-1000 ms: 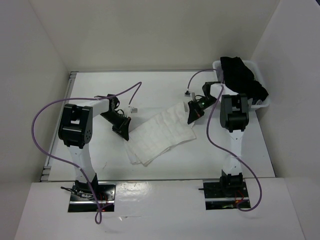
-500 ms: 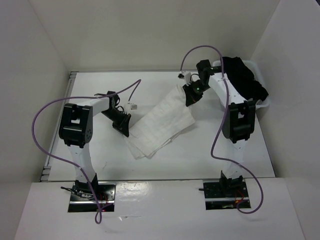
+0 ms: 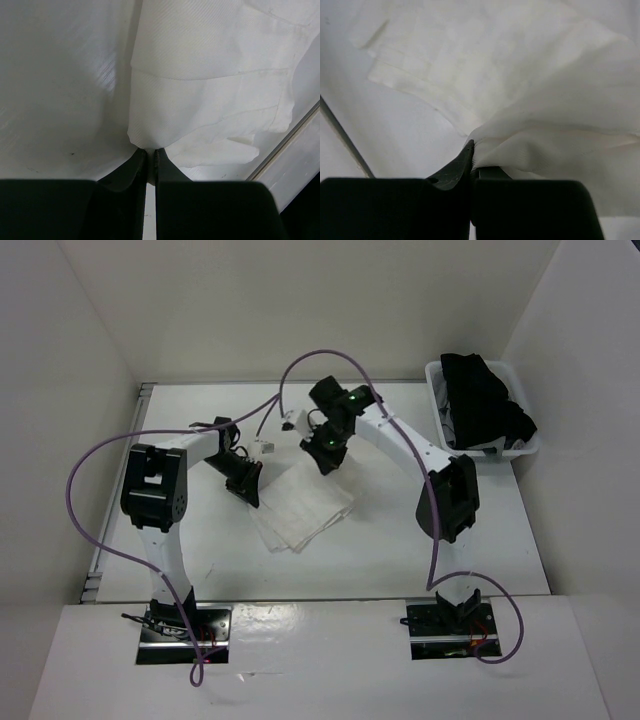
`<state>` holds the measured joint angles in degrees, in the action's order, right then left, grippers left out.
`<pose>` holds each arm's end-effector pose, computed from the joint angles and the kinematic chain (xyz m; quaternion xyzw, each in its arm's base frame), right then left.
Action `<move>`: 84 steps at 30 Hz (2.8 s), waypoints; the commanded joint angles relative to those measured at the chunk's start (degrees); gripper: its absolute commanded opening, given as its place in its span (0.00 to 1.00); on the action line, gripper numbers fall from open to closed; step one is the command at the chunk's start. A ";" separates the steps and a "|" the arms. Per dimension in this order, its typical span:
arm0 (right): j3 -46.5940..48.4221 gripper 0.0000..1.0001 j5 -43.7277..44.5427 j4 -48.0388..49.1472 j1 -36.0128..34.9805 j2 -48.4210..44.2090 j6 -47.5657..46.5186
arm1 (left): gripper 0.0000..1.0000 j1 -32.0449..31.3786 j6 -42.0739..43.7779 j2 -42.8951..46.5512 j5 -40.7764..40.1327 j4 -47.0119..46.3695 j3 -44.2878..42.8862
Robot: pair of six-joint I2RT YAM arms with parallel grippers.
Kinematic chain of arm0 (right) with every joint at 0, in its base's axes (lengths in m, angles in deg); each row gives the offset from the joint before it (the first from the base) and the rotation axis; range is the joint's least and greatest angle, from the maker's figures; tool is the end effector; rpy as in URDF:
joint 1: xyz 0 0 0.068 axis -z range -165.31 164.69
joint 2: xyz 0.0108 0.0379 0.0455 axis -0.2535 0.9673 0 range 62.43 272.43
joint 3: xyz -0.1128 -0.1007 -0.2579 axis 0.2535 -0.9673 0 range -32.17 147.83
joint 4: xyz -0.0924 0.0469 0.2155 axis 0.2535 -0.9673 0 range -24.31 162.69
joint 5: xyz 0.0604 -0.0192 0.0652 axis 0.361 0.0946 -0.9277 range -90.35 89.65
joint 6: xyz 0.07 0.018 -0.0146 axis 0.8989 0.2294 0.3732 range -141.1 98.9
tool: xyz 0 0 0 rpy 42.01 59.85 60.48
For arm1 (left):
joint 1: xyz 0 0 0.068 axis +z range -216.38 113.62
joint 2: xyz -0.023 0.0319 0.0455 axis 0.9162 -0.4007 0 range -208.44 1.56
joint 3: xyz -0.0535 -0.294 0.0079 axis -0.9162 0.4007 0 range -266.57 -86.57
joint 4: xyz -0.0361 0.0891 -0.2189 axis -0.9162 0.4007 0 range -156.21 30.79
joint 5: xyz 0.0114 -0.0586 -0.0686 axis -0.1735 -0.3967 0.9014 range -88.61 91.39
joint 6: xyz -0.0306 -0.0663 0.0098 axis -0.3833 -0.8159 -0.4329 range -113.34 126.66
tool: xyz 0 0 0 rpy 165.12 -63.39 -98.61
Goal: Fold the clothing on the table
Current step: Fold the skirt
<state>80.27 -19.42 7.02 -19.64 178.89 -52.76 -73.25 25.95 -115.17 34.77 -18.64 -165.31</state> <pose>0.3357 0.2536 0.2943 -0.5531 0.7983 0.1671 0.1701 0.3650 -0.0782 0.1596 0.2274 0.9298 -0.2813 0.0679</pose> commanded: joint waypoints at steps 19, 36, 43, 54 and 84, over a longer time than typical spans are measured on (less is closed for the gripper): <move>6.38 0.00 -0.71 -3.59 -15.94 7.80 1.51 | 0.07 0.19 -0.48 -0.52 2.82 1.03 -0.80; 15.53 0.29 -2.02 -5.26 -21.66 14.32 3.62 | 0.08 0.19 -0.48 0.01 2.82 1.03 0.25; 17.72 0.55 -3.52 -8.50 -22.71 13.61 2.83 | 0.08 0.19 -0.48 0.01 2.82 1.03 0.25; 11.25 0.63 6.05 -7.81 -22.19 -0.78 0.99 | 0.24 1.86 0.04 2.29 2.82 2.26 0.25; -2.32 0.66 -5.27 9.95 -3.73 3.77 7.58 | 0.79 27.78 3.20 31.91 9.68 5.60 12.38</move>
<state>75.09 -21.23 15.72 -23.99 182.30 -45.97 -47.02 26.63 -84.88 41.11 -13.68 -154.01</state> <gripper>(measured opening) 0.665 0.788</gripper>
